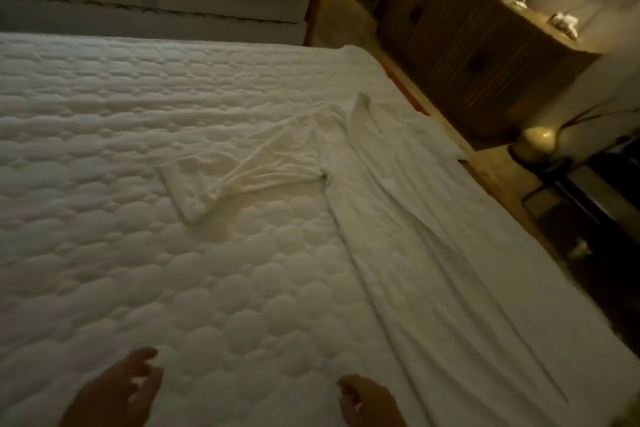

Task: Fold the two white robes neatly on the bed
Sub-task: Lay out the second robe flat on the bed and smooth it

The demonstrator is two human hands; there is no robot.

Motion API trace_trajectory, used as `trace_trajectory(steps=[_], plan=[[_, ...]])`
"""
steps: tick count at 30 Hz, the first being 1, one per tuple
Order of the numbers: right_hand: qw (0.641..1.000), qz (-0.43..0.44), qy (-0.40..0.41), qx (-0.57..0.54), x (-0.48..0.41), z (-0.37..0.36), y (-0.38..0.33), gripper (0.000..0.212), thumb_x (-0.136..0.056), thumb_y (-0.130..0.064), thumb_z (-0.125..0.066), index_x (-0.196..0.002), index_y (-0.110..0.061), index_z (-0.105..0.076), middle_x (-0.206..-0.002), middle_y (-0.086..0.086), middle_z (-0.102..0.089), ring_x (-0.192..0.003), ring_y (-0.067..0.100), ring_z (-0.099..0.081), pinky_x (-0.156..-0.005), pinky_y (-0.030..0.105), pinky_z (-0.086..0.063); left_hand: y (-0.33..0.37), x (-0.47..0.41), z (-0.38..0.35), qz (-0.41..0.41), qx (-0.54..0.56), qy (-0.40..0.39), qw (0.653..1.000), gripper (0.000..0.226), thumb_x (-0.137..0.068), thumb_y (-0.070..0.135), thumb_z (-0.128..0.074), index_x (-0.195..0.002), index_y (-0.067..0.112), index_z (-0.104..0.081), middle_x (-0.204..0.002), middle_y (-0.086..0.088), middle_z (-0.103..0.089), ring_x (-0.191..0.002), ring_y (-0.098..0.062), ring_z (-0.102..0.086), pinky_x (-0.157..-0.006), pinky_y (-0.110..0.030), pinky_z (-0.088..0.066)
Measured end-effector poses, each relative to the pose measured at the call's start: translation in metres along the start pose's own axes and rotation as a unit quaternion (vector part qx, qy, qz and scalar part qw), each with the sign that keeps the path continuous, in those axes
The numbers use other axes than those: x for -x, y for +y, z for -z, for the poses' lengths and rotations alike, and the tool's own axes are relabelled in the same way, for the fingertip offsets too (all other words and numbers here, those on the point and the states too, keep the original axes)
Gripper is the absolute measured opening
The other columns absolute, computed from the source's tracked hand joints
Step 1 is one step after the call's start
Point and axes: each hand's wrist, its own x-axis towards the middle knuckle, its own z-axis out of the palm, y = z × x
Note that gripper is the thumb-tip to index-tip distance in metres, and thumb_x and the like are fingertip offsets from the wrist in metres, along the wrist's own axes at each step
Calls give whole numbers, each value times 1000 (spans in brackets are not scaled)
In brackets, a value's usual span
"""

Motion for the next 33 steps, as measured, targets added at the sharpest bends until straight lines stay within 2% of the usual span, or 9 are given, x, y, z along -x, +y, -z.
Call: trace_trajectory(steps=[2, 4, 8, 11, 15, 20, 23, 29, 33], plan=[[996, -57, 69, -12, -10, 34, 93, 62, -65, -30, -75, -106, -69, -49, -64, -27, -58, -53, -17, -46, -55, -2, -39, 45, 32, -73, -22, -18, -60, 998, 38, -69, -5, -87, -73, 26, -67, -53, 12, -64, -53, 2, -61, -53, 1, -41], [989, -79, 121, 14, -5, 94, 140, 40, -73, -25, -74, -102, -48, -60, -72, -27, -56, -59, -16, -48, -59, -1, -39, 90, 72, -161, -3, -9, -98, 995, 44, -69, 17, -89, -68, 49, -59, -55, 24, -65, -52, 2, -61, -52, -5, -44], [977, -86, 190, 50, 4, 190, 224, 28, -85, -31, -66, -113, -27, -67, -95, -14, -61, -88, -2, -56, -81, 14, -47, 158, 164, -306, -16, 3, -246, 969, 31, -65, 62, -64, -83, 43, -46, -49, 25, -42, -41, -4, -48, -46, -7, -39], [975, -148, 133, 95, 19, 231, 294, 40, -87, -36, -65, -124, -21, -63, -115, 1, -61, -104, 23, -58, -90, 37, -51, 196, 219, -398, -150, -47, -293, 943, 43, -60, 71, -54, -87, 40, -42, -55, 25, -42, -41, 5, -44, -41, -6, -36], [966, -254, 40, 19, 49, 255, 355, 59, -88, -56, -64, -137, -28, -49, -119, -3, -53, -110, 19, -55, -97, 36, -47, 233, 267, -469, -264, -264, -236, 897, 16, -83, 54, -47, -88, 42, -56, -55, 19, -42, -44, 15, -48, -45, -8, -43], [960, -280, -8, -18, 70, 262, 368, 45, -82, -65, -65, -106, -29, -56, -108, -1, -59, -99, 18, -58, -92, 35, -49, 223, 332, -492, -137, -285, -331, 889, 33, -60, 27, -46, -83, 32, -70, -53, -1, -59, -37, -17, -53, -39, -30, -42], [949, -290, -105, -57, 89, 276, 380, 62, -86, -59, -66, -131, -19, -53, -129, 3, -58, -112, 21, -58, -90, 29, -46, 236, 340, -470, -90, -283, -365, 882, 43, -58, 38, -42, -98, 27, -52, -63, -3, -69, -45, -18, -63, -38, -33, -47], [964, -230, -30, -129, 152, 319, 395, 19, -91, -41, -68, -89, -22, -67, -83, -8, -68, -77, 12, -66, -58, 9, -47, 232, 383, -460, -32, -339, -349, 873, 61, -57, 57, -47, -110, 27, -55, -93, -3, -66, -86, -26, -57, -55, -38, -55], [972, -190, -110, 84, 172, 309, 408, 29, -105, -38, -45, -103, -15, -63, -93, -1, -66, -75, 8, -55, -51, 14, -34, 232, 423, -460, -56, -372, -363, 852, 71, -58, 44, -60, -124, 18, -51, -112, -15, -73, -101, -37, -71, -74, -47, -61]])
